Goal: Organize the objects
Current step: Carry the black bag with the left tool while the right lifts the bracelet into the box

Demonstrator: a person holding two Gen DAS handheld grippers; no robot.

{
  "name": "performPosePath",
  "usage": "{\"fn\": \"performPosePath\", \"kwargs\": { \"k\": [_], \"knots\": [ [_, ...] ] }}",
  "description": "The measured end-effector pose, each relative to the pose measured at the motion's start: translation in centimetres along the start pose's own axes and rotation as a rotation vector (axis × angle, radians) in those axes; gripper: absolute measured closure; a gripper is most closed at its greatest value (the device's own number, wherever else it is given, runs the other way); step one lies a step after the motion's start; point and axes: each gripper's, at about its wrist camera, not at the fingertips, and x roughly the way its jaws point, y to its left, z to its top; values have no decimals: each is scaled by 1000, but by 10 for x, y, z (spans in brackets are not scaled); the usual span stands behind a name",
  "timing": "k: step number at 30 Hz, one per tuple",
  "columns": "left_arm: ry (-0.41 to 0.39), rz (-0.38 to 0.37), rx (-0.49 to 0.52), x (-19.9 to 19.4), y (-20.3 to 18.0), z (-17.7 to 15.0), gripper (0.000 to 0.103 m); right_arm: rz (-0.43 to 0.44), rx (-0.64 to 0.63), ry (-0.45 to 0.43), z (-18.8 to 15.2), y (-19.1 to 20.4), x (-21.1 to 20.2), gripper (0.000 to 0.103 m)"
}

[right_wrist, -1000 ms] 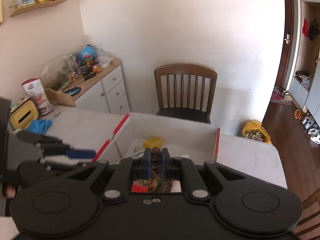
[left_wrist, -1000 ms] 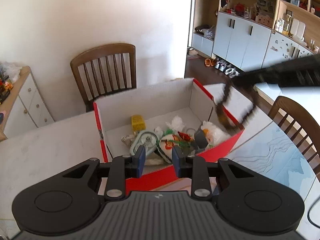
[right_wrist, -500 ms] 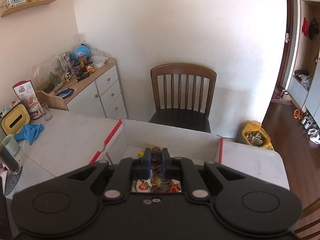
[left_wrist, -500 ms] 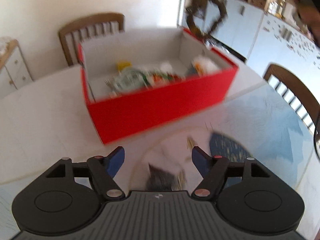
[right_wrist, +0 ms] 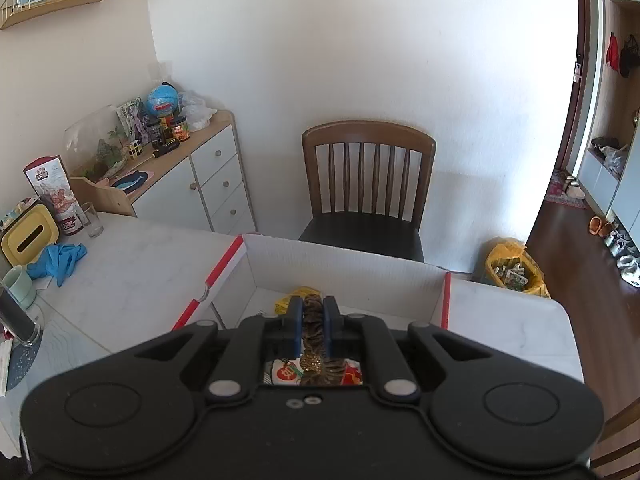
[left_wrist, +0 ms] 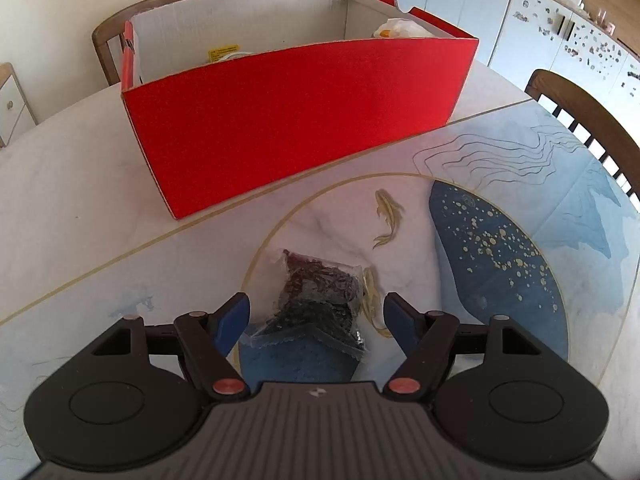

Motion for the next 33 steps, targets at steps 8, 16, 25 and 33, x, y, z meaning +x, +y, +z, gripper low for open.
{"fn": "performPosePath", "kwargs": {
  "k": [8, 16, 25, 33],
  "knots": [
    [-21, 0, 36, 2, -6, -1, 61, -1, 0, 12, -3, 1, 5, 94],
    [-63, 18, 11, -8, -4, 10, 68, 1, 7, 23, -5, -1, 11, 94],
    [-153, -46, -12, -61, 1, 54, 68, 9, 11, 16, -2, -2, 14, 94],
    [-236, -8, -33, -83, 20, 112, 68, 16, 15, 21, 0, -2, 21, 94]
  ]
}}
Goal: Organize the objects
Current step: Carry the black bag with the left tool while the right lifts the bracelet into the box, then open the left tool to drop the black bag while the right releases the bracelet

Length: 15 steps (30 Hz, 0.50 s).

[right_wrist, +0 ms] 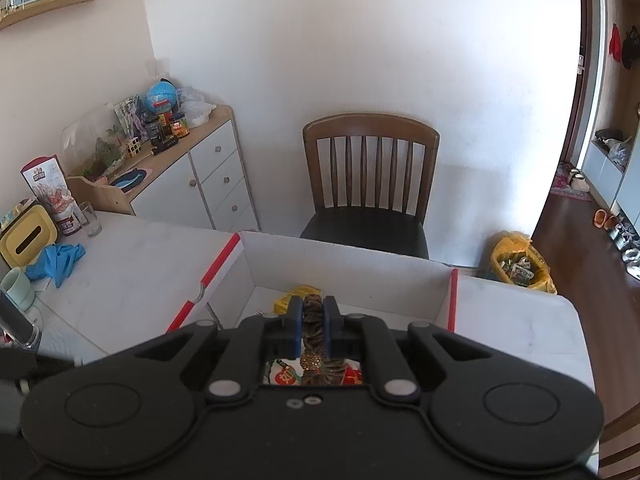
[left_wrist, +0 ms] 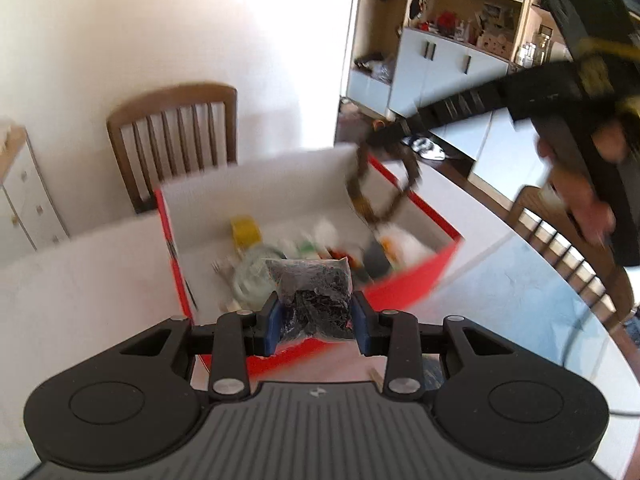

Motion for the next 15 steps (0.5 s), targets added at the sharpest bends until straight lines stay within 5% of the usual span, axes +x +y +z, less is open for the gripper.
{"fn": "performPosePath", "kwargs": {
  "k": [15],
  "knots": [
    [108, 72, 39, 95, 16, 26, 68, -22, 26, 76, -23, -11, 39, 94]
  ]
}}
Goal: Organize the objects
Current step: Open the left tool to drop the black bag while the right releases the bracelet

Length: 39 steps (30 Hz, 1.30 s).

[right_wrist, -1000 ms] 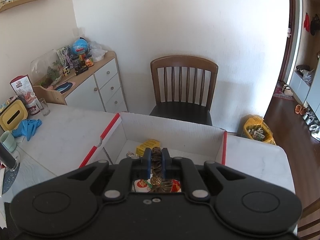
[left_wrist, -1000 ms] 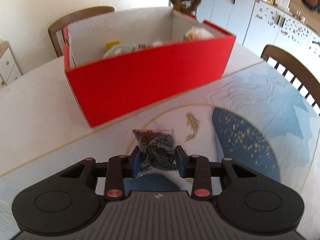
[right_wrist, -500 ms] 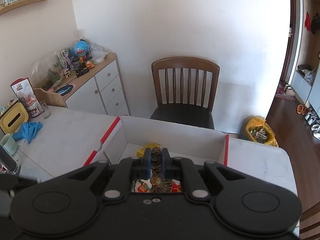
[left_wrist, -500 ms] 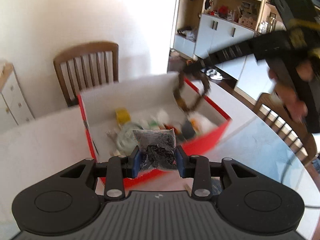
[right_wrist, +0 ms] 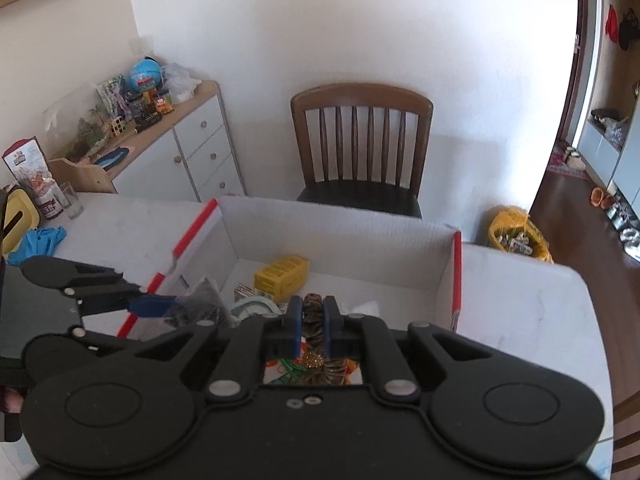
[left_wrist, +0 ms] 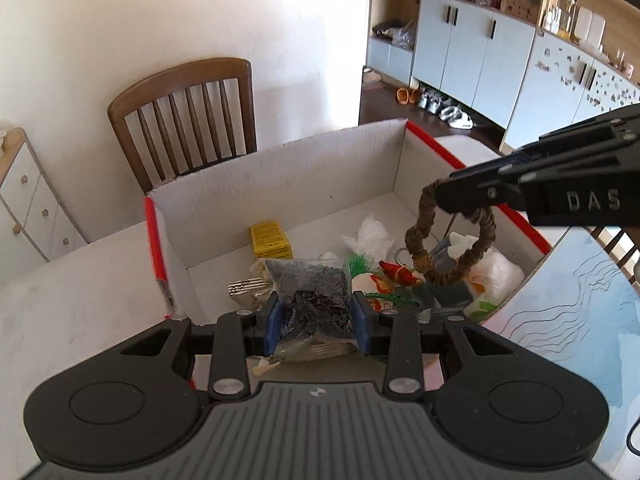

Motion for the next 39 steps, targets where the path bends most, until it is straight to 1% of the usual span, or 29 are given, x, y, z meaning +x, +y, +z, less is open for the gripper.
{"fn": "performPosePath", "kwargs": {
  "k": [6, 9, 12, 15, 19, 22, 24, 26, 30, 32, 37, 39],
  "knots": [
    [29, 15, 10, 19, -2, 6, 68, -16, 24, 40, -8, -5, 19, 94],
    [66, 14, 2, 29, -2, 7, 68, -17, 37, 70, -12, -7, 26, 94],
    [95, 20, -5, 38, 0, 7, 68, -27, 33, 97, -15, -7, 29, 94],
    [101, 13, -27, 40, 2, 7, 67, -24, 44, 95, -18, -9, 26, 93],
    [106, 14, -37, 39, 3, 7, 66, -5, 57, 99, -18, -13, 20, 87],
    [101, 23, -39, 36, 2, 5, 60, 6, 50, 92, -17, -14, 14, 86],
    [90, 27, -41, 31, 2, 3, 49, 2, 40, 81, -17, -13, 9, 86],
    [78, 31, -51, 25, 2, 1, 45, 11, 38, 77, -18, -13, 4, 85],
    [53, 34, -64, 11, 1, -2, 45, 28, 35, 63, -19, -14, -8, 85],
    [37, 36, -67, 1, 0, -4, 42, 40, 30, 51, -21, -12, -15, 85],
    [-16, 47, -100, -26, -3, -10, 39, 52, 2, 11, -27, -5, -35, 85],
    [-48, 47, -113, -40, -6, -13, 37, 56, -2, -2, -29, -4, -43, 85]
  ]
}}
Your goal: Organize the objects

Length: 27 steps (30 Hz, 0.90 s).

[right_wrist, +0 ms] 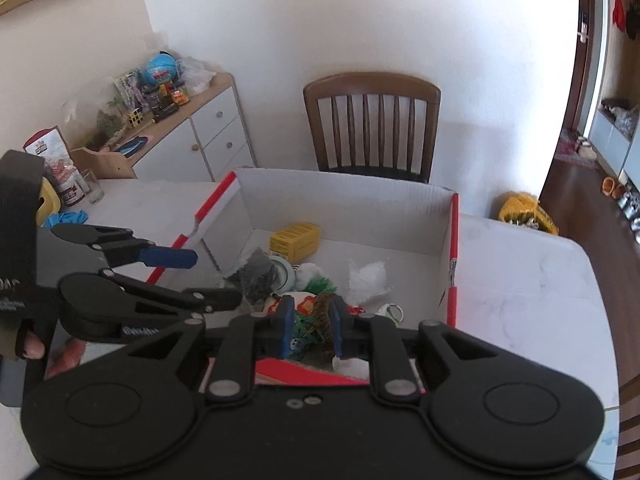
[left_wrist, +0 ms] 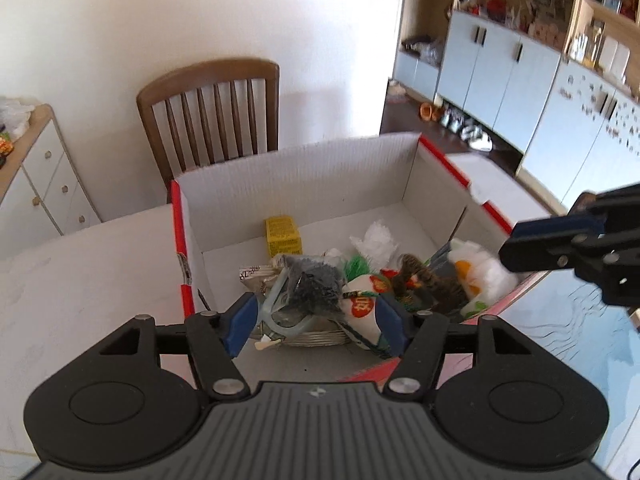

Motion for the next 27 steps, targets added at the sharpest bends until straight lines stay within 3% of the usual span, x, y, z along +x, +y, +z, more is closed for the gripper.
{"fn": "performPosePath", "kwargs": {
  "k": [3, 19, 21, 23, 25, 27],
  "knots": [
    [-50, 8, -28, -22, -3, -4, 30, 7, 8, -20, -4, 0, -11, 85],
    [-194, 89, -52, -108, -29, -26, 19, 63, 5, -125, -27, 14, -62, 81],
    [-212, 92, -57, -116, -33, -29, 17, 63, -7, -137, -30, 18, -68, 77],
    [-224, 91, -60, -123, -36, -31, 17, 69, -18, -157, -34, 20, -74, 54],
    [-229, 94, -61, -127, -39, -34, 16, 77, -27, -184, -38, 23, -81, 39],
    [-235, 89, -65, -131, -42, -36, 11, 79, -35, -192, -41, 26, -86, 37]
  ]
}}
